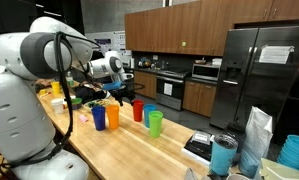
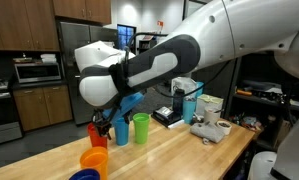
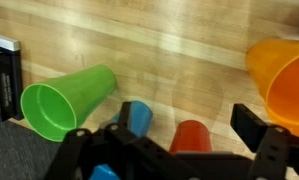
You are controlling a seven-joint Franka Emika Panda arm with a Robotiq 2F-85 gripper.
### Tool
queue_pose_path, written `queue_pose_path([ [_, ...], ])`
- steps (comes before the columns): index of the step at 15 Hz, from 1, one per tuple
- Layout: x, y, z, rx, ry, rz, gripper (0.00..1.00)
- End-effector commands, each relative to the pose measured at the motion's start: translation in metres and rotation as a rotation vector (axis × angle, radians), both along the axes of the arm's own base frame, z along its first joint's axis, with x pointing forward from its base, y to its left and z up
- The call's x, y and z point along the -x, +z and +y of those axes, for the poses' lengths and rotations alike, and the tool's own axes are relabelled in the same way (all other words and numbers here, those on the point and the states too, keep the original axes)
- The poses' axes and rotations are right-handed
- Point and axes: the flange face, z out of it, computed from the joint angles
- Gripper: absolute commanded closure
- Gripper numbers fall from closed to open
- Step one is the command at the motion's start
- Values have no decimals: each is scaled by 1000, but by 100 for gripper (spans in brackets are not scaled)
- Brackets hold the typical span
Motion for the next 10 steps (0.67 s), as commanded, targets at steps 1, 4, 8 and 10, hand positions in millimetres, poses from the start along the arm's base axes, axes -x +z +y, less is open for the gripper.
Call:
queue_pose_path([
  [1,0,1,0,0,0,1,0],
  [4,0,1,0,0,0,1,0],
  [8,-6,9,12,-4,135,-79,0],
  [10,-6,22,23,-4,235,-139,0],
])
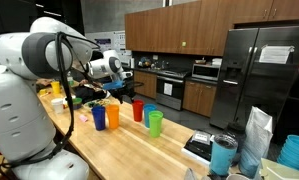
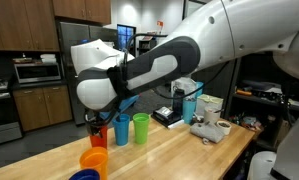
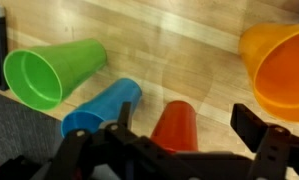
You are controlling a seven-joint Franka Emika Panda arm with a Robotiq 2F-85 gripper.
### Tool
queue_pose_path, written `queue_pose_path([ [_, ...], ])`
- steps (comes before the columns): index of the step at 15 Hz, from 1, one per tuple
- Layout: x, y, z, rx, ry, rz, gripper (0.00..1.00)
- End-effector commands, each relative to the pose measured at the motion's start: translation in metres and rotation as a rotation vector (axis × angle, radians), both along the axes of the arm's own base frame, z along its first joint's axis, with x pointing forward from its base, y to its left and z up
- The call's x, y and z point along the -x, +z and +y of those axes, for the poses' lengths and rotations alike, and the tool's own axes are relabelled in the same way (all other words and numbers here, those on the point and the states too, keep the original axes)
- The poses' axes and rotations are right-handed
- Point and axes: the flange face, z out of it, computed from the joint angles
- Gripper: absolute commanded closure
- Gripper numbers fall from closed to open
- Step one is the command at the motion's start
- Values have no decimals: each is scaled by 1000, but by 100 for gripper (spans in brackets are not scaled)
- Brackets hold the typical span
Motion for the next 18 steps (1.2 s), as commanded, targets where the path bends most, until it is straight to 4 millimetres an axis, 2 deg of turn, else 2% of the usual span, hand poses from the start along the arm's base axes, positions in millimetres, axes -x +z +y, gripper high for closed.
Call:
queue_pose_path([
  [1,3,21,18,1,174,-101,0],
  [2,4,25,23,-13,222,-129,0],
  [3,-4,14,21,-16,147,-84,0],
  [6,-3,19,27,-35,210,-108,0],
  [15,-6,-7,35,-191,235,-2,0],
  [18,-7,-11,37,-182,223,0,0],
])
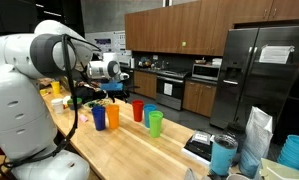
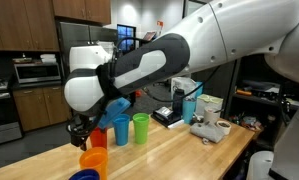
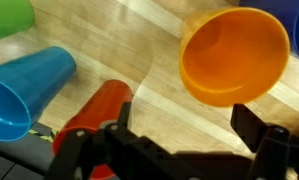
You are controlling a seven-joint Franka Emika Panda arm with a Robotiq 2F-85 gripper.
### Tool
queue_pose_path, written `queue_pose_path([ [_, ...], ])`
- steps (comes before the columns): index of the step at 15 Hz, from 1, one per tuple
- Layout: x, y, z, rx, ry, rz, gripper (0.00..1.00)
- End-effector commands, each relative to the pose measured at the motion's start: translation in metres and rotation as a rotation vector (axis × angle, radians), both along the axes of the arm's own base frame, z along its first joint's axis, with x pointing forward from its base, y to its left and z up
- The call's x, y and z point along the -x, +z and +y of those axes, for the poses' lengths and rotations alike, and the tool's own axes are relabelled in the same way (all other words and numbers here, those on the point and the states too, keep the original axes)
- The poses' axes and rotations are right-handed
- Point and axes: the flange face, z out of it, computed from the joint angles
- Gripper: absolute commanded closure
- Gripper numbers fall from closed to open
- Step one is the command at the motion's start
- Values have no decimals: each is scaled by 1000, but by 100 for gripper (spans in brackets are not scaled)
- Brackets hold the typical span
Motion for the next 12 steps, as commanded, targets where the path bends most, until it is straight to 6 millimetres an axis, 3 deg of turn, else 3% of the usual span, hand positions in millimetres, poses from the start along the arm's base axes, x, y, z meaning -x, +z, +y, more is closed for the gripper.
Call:
queue_pose_path([
  [1,0,0,0,-1,2,3,0],
  [4,0,-3,0,-5,1,7,0],
  [5,21,-49,-12,72,-72,-62,0],
  [8,25,-65,-20,136,-168,-194,0],
  [10,35,-88,-27,200,-229,-227,0],
  [11,20,-73,-20,168,-184,-190,0],
  [12,24,-83,-21,172,-196,-189,0],
])
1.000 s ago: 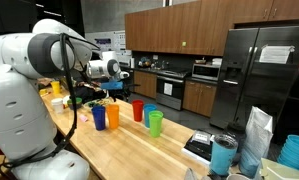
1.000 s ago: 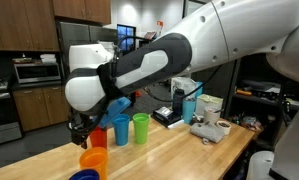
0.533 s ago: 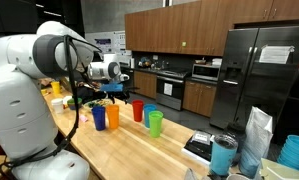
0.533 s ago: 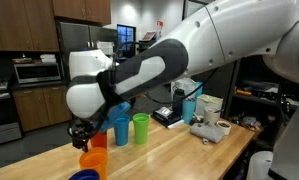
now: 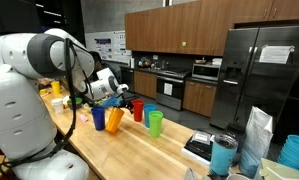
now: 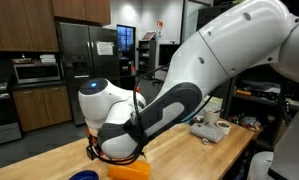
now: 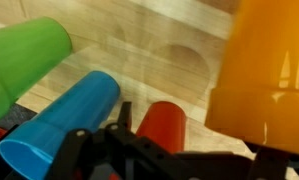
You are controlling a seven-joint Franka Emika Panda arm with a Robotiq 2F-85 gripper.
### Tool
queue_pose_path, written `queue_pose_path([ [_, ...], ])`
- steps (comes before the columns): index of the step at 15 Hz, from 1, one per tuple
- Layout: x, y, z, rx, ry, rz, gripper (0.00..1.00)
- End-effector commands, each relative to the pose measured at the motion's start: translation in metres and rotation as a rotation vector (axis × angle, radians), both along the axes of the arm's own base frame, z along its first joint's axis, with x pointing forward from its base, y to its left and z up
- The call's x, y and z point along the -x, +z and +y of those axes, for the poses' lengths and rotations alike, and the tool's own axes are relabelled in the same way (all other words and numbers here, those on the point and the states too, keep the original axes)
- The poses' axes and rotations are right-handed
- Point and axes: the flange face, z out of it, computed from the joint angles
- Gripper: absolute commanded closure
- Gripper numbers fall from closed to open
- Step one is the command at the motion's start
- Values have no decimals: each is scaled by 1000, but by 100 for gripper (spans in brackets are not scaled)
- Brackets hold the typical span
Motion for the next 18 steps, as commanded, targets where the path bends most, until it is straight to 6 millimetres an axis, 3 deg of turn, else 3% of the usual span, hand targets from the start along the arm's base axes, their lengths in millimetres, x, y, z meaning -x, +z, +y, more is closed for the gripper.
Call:
queue_pose_path([
  [1,0,0,0,-2,2,5,0],
  [9,-3,6,2,-5,5,-6,0],
  [18,10,27,14,-118,86,28,0],
])
